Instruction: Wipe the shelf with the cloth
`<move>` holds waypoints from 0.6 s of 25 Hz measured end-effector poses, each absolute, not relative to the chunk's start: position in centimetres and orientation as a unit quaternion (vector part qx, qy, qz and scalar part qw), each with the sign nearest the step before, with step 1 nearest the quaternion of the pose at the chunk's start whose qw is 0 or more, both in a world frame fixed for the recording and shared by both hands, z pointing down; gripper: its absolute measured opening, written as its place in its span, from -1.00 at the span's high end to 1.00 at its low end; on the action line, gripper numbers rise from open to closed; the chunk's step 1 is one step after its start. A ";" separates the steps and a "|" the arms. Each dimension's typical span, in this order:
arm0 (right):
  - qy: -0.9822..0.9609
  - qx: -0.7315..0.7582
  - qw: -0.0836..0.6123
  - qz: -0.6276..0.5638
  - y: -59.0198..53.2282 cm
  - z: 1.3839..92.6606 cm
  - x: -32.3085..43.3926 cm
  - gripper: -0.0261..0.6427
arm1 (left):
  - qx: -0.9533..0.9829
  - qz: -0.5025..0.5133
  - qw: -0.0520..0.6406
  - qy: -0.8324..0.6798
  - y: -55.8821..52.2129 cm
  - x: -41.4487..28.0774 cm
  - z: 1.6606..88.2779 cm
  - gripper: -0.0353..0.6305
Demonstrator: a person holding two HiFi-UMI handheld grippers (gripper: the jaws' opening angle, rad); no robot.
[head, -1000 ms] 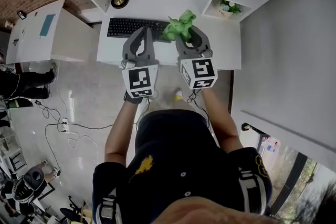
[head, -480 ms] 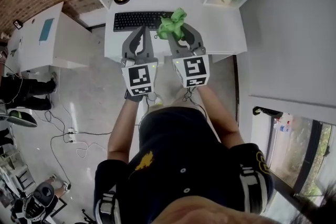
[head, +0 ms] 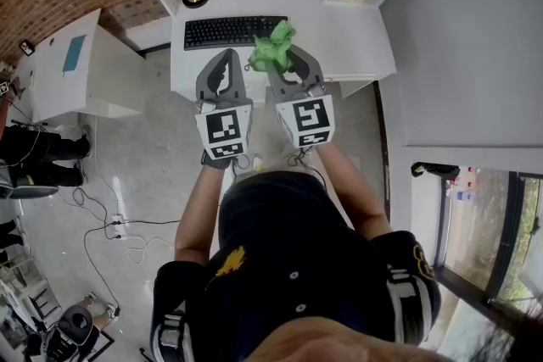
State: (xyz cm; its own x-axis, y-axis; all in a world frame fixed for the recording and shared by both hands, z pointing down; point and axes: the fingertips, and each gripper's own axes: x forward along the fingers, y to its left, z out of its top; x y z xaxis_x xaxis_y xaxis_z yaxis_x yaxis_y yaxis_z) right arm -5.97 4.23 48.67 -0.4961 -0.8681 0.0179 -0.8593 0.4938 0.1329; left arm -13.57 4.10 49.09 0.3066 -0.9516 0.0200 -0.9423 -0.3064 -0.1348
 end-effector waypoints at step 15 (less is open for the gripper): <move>-0.854 0.514 0.038 -0.074 6.1 47.6 -7.6 0.64 | -0.798 -0.035 0.064 0.598 6.1 -16.5 47.3 0.87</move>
State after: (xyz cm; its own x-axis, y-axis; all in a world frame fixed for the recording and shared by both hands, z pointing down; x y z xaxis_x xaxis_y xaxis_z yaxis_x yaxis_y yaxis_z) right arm -7.60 6.06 47.58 -0.4697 -0.8828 -0.0121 -0.8715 0.4614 0.1660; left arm -16.47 6.12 47.28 0.2822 -0.9591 -0.0217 -0.9502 -0.2763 -0.1443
